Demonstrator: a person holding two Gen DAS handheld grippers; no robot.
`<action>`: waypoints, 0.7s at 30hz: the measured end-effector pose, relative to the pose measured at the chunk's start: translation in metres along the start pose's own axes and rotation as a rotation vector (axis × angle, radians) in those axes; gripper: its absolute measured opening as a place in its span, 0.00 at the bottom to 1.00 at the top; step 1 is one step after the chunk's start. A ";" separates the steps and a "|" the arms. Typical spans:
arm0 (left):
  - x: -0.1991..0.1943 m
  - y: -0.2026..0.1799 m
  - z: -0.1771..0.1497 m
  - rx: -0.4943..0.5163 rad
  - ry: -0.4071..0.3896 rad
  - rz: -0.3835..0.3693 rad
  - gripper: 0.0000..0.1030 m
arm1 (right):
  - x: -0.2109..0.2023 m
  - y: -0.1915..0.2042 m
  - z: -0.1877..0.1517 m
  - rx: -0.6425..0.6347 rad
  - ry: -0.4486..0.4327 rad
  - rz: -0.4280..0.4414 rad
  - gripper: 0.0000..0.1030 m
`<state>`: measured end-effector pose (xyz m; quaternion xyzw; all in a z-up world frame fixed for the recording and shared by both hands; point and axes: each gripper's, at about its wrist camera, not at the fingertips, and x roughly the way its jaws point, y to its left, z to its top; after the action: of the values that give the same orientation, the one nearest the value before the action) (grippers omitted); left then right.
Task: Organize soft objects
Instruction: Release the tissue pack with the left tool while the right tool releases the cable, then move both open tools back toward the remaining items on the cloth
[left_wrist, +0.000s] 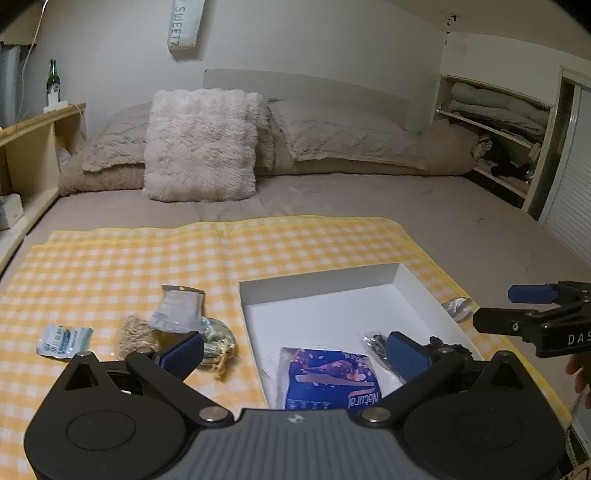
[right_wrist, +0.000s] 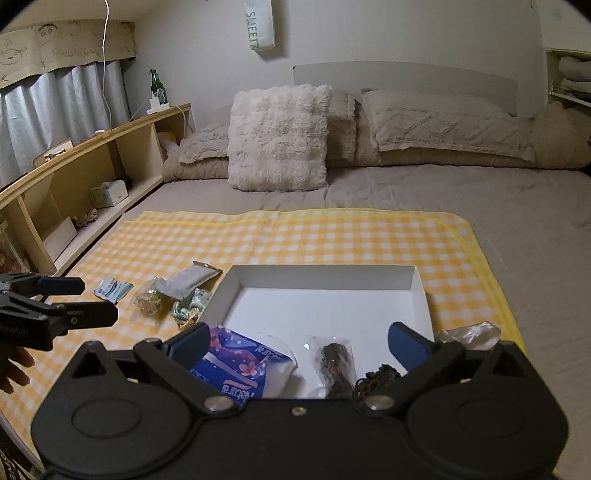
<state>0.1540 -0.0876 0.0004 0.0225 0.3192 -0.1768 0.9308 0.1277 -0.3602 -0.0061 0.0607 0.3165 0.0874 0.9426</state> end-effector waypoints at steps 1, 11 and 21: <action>-0.001 0.000 0.001 -0.001 -0.002 0.003 1.00 | -0.001 0.001 0.001 0.001 -0.005 0.002 1.00; -0.007 0.041 0.004 -0.084 -0.030 0.097 1.00 | 0.015 0.030 0.018 -0.001 -0.024 0.052 1.00; -0.022 0.109 0.006 -0.153 -0.065 0.264 1.00 | 0.052 0.089 0.033 -0.053 0.005 0.129 1.00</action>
<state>0.1786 0.0201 0.0114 -0.0126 0.2956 -0.0286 0.9548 0.1778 -0.2648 0.0048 0.0558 0.3120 0.1565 0.9354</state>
